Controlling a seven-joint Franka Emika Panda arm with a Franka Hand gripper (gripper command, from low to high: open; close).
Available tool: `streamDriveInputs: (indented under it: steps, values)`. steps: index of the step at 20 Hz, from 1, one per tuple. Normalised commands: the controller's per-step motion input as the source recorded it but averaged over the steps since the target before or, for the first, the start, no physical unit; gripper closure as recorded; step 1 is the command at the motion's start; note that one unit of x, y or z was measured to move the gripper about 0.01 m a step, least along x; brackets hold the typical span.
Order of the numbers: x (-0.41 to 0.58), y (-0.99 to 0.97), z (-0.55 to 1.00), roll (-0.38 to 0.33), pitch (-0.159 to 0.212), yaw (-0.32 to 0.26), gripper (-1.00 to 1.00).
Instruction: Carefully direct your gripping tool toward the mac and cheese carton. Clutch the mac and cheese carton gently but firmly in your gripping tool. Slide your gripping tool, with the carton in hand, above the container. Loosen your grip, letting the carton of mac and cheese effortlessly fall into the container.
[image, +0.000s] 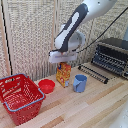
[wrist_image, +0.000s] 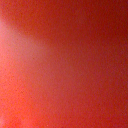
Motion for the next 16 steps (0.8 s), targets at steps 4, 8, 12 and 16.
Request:
streamDriveInputs:
  steps: [4, 8, 12, 16]
  values:
    - [0.105, -0.07, 1.00, 0.005, 0.079, -0.057, 1.00]
    - [0.184, 0.11, 0.97, 0.000, 0.055, -0.061, 1.00]
    - [0.259, 0.58, 0.80, 0.000, 0.006, -0.050, 1.00]
    - [0.229, 0.87, 0.59, 0.000, 0.000, -0.010, 1.00]
